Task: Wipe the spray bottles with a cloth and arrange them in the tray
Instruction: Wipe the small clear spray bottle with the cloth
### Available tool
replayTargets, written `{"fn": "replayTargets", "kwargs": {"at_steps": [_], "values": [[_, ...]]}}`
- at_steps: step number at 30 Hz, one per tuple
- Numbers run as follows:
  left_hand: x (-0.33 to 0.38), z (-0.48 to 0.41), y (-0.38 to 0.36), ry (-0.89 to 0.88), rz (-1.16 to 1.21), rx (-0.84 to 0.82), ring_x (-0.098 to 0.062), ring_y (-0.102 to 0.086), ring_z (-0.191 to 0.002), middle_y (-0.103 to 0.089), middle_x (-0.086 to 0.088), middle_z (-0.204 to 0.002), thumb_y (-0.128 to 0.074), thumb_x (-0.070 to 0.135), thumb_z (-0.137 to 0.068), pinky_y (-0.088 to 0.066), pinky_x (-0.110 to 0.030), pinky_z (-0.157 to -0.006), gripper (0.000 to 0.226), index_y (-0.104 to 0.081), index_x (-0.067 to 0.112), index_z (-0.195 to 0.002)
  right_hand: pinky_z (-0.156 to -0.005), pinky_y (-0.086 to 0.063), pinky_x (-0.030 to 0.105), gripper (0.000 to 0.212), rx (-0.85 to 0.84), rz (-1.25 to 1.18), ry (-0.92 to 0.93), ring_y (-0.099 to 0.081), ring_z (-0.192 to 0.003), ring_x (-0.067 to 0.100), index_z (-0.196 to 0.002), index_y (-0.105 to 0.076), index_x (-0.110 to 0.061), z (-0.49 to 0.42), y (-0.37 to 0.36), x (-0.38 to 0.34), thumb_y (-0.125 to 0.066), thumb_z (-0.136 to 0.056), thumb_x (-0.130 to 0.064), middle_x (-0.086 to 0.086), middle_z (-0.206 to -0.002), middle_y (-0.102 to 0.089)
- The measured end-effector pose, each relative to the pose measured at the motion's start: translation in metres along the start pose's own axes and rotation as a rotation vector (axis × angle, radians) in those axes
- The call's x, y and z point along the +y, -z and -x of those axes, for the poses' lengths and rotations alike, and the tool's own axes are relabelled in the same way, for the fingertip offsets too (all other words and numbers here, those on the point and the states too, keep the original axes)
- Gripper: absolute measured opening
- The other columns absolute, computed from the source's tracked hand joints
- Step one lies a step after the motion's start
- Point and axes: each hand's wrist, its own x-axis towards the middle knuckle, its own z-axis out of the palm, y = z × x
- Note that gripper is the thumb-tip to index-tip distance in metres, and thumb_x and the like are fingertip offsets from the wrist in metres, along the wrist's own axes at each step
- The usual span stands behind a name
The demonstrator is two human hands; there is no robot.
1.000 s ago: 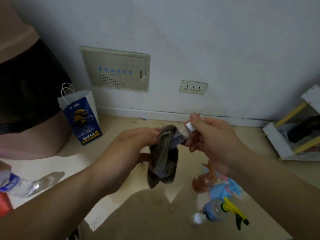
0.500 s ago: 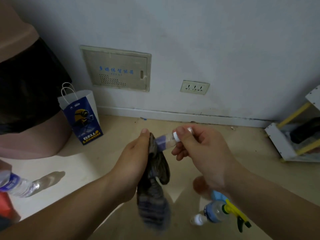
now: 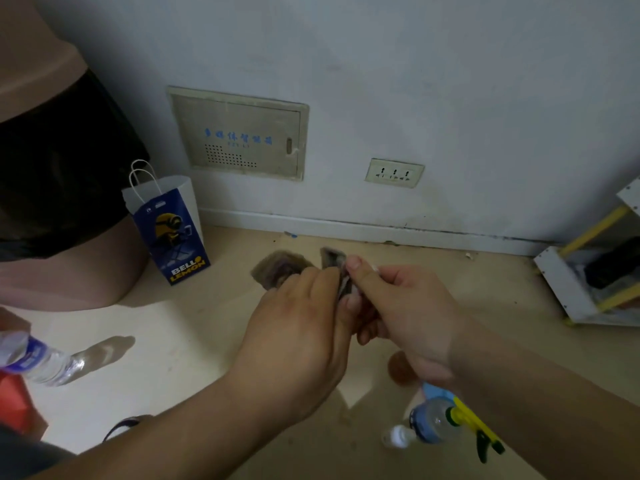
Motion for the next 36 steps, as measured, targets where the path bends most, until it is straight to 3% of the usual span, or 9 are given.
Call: {"fn": "replayTargets", "kwargs": {"at_steps": [3, 6, 11, 15, 21, 24, 29, 33, 36], "values": [[-0.003, 0.007, -0.008, -0.077, -0.194, -0.009, -0.022, -0.053, -0.079, -0.058, -0.001, -0.098, -0.037, 0.039, -0.107, -0.044, -0.040, -0.068, 0.040, -0.060, 0.014, -0.127, -0.057, -0.046, 0.036, 0.052, 0.020, 0.011, -0.040, -0.052, -0.059, 0.028, -0.083, -0.070, 0.007, 0.004, -0.004, 0.005, -0.064, -0.097, -0.043, 0.015, -0.063, -0.062], [-0.005, 0.000, 0.001, 0.000, 0.207, -0.066, -0.012, -0.061, -0.075, -0.061, 0.009, -0.093, -0.038, 0.046, -0.107, -0.051, -0.037, -0.064, 0.025, -0.056, 0.031, -0.116, -0.062, -0.045, 0.037, 0.051, 0.075, 0.158, 0.066, -0.052, -0.054, 0.024, -0.074, -0.068, -0.001, 0.004, -0.003, 0.006, -0.059, -0.099, -0.044, 0.015, -0.060, -0.062], [-0.006, -0.020, 0.017, 0.706, 1.006, -0.332, -0.031, -0.072, -0.101, -0.076, -0.007, -0.102, -0.039, 0.059, -0.105, -0.053, -0.052, -0.105, 0.053, -0.071, 0.018, -0.108, -0.059, -0.046, 0.034, 0.031, 0.051, 0.181, 0.231, -0.055, -0.057, 0.023, -0.084, -0.072, -0.007, -0.005, 0.011, -0.004, -0.057, -0.103, -0.027, 0.014, -0.062, -0.065], [-0.008, -0.021, 0.020, 1.047, 1.413, -0.431, -0.032, -0.071, -0.097, -0.076, -0.018, -0.099, -0.054, 0.056, -0.100, -0.051, -0.040, -0.096, 0.053, -0.073, 0.007, -0.111, -0.054, -0.045, 0.033, 0.026, -0.072, 0.136, 0.190, -0.058, -0.063, 0.026, -0.096, -0.071, -0.002, -0.012, 0.024, -0.011, -0.055, -0.103, -0.020, 0.019, -0.075, -0.065], [-0.003, -0.019, 0.018, 0.362, 0.547, -0.001, -0.007, -0.059, -0.059, -0.065, 0.010, -0.066, -0.030, 0.049, -0.108, -0.045, -0.024, -0.057, 0.050, -0.062, 0.018, -0.087, -0.046, -0.034, 0.028, 0.062, -0.015, 0.253, -0.014, -0.048, -0.046, 0.024, -0.064, -0.062, -0.014, -0.013, 0.025, -0.012, -0.055, -0.089, -0.070, 0.016, -0.061, -0.058], [-0.012, -0.013, 0.011, 0.197, 0.405, 0.073, -0.004, -0.058, -0.058, -0.063, 0.023, -0.070, -0.028, 0.049, -0.107, -0.036, -0.022, -0.053, 0.040, -0.053, 0.027, -0.085, -0.044, -0.024, 0.021, 0.062, 0.005, 0.349, -0.075, -0.033, -0.037, 0.017, -0.056, -0.050, -0.017, -0.010, 0.024, -0.012, -0.053, -0.093, -0.067, 0.006, -0.049, -0.044], [-0.021, -0.009, 0.009, -0.076, -0.016, 0.100, -0.010, -0.046, -0.067, -0.051, 0.011, -0.079, -0.025, 0.048, -0.108, -0.043, -0.037, -0.057, 0.037, -0.053, 0.028, -0.096, -0.048, -0.028, 0.027, 0.058, 0.008, 0.371, 0.075, -0.034, -0.044, 0.018, -0.058, -0.049, -0.012, -0.010, 0.015, -0.003, -0.047, -0.099, -0.053, 0.006, -0.052, -0.042], [-0.012, -0.007, 0.011, -0.038, 0.124, 0.004, -0.013, -0.057, -0.071, -0.060, 0.009, -0.080, -0.021, 0.052, -0.107, -0.051, -0.043, -0.065, 0.043, -0.056, 0.030, -0.098, -0.056, -0.036, 0.032, 0.053, -0.047, 0.556, 0.275, -0.041, -0.052, 0.014, -0.067, -0.052, -0.013, -0.005, 0.007, 0.002, -0.044, -0.102, -0.051, -0.003, -0.055, -0.046], [-0.010, -0.024, 0.025, 0.412, 0.669, -0.318, -0.016, -0.071, -0.088, -0.076, 0.004, -0.092, -0.032, 0.058, -0.108, -0.056, -0.043, -0.091, 0.051, -0.071, 0.025, -0.105, -0.055, -0.036, 0.024, 0.045, -0.116, 0.742, 0.390, -0.042, -0.053, 0.007, -0.072, -0.055, -0.018, -0.007, 0.016, -0.005, -0.046, -0.098, -0.055, -0.007, -0.057, -0.046]]}}
